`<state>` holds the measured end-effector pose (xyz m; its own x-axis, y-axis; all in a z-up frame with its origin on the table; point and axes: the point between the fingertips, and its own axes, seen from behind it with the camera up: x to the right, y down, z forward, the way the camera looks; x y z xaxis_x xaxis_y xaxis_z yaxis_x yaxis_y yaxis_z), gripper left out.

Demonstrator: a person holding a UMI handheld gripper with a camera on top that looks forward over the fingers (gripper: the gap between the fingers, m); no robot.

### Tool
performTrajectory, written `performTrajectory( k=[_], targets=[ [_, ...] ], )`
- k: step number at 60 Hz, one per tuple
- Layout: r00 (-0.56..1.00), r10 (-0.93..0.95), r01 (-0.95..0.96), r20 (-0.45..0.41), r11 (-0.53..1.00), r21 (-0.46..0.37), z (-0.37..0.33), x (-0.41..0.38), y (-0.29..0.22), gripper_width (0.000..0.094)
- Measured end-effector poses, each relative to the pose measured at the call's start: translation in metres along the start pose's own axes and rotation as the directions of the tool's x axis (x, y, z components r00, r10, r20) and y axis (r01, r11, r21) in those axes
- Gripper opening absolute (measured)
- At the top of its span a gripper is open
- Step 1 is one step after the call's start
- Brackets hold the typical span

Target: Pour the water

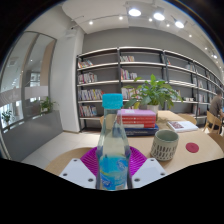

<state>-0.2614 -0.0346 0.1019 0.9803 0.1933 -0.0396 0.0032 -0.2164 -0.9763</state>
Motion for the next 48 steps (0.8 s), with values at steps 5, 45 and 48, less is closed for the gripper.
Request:
performTrajectory(
  k=[5, 45, 48],
  targets=[
    [1.000, 0.008, -0.008, 0.009, 1.000, -0.015, 0.004, -0.002, 0.001, 0.0353],
    [0.088, 0.993, -0.995, 0.073, 0.091, -0.029, 0.084, 0.058, -0.083, 0.0352],
    [-0.025, 0.997, -0.999, 0.071, -0.023, -0.034, 0.088, 0.062, -0.086, 0.0351]
  ],
)
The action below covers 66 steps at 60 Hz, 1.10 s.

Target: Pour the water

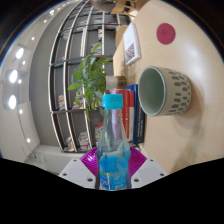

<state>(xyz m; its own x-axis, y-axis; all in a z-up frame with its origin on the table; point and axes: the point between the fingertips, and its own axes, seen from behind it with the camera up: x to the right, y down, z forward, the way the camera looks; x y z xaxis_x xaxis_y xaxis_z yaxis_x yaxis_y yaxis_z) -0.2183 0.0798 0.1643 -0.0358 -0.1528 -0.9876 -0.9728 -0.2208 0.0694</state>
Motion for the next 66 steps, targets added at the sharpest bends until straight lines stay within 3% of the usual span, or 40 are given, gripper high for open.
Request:
performTrajectory(
  k=[13, 24, 36, 44, 51, 55, 59, 66],
  targets=[
    [0.926, 0.377, -0.377, 0.024, 0.926, -0.013, 0.010, -0.008, -0.011, 0.0363],
    [0.804, 0.590, -0.594, 0.076, 0.804, 0.045, 0.014, -0.005, -0.041, 0.0362],
    [0.816, 0.577, -0.577, 0.042, 0.817, 0.002, 0.018, -0.007, -0.037, 0.0362],
    [0.934, 0.356, -0.354, 0.043, 0.934, -0.039, 0.004, -0.033, -0.031, 0.0365],
    [0.997, -0.072, 0.075, 0.039, 0.993, -0.095, -0.010, -0.057, -0.028, 0.0365],
    [0.951, -0.307, 0.310, 0.046, 0.946, -0.092, -0.018, -0.078, -0.037, 0.0365],
    [0.856, -0.515, 0.517, 0.055, 0.856, -0.026, -0.028, -0.096, -0.064, 0.0365],
    [0.647, -0.762, 0.762, -0.016, 0.647, 0.021, -0.031, -0.114, -0.108, 0.0388]
  ],
)
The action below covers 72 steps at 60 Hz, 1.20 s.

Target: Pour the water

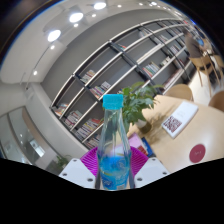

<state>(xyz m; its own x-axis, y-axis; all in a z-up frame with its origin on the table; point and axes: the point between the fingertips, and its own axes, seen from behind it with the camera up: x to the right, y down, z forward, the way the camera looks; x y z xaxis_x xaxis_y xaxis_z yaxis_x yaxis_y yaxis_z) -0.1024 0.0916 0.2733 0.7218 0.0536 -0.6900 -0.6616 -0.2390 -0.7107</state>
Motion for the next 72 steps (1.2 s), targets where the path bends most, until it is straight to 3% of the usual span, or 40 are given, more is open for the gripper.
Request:
performTrajectory(
  k=[9, 20, 27, 41, 53, 56, 67, 72],
  targets=[
    [0.935, -0.346, 0.350, -0.080, 0.935, 0.049, -0.011, 0.038, -0.050, 0.0388],
    [0.740, -0.637, 0.644, -0.215, 0.763, -0.043, -0.011, 0.120, -0.069, 0.0388],
    [0.706, -0.668, 0.666, -0.234, 0.739, -0.103, 0.008, 0.184, -0.048, 0.0386],
    [0.677, -0.693, 0.662, -0.248, 0.720, -0.208, 0.000, 0.232, -0.031, 0.0388],
    [0.696, -0.671, 0.642, -0.254, 0.741, -0.197, 0.001, 0.262, -0.011, 0.0413],
    [0.706, -0.657, 0.640, -0.264, 0.752, -0.159, -0.002, 0.261, -0.013, 0.0413],
    [0.717, -0.638, 0.636, -0.280, 0.764, -0.110, -0.012, 0.262, -0.013, 0.0529],
    [0.710, -0.642, 0.616, -0.288, 0.765, -0.187, -0.016, 0.275, 0.000, 0.0633]
  ],
)
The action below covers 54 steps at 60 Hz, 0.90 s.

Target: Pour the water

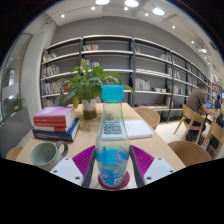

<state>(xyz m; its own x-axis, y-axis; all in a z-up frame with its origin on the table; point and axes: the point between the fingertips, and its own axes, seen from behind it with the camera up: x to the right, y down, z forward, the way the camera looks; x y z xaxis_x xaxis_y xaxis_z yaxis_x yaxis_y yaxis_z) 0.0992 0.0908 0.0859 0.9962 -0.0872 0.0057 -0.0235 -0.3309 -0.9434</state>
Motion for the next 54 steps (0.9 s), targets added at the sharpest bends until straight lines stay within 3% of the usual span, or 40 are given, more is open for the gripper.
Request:
performTrajectory(
  k=[7, 29, 38, 54],
  targets=[
    [1.000, -0.018, 0.017, 0.000, 0.997, -0.077, -0.011, 0.005, 0.018, 0.0727],
    [0.994, -0.088, 0.104, 0.062, 0.939, -0.327, -0.125, -0.030, 0.086, 0.0730],
    [0.993, -0.079, 0.107, 0.093, 0.930, -0.352, -0.185, -0.078, 0.082, 0.0743],
    [0.995, -0.053, 0.076, 0.084, 0.949, -0.304, -0.258, -0.133, 0.047, 0.0744]
  ],
)
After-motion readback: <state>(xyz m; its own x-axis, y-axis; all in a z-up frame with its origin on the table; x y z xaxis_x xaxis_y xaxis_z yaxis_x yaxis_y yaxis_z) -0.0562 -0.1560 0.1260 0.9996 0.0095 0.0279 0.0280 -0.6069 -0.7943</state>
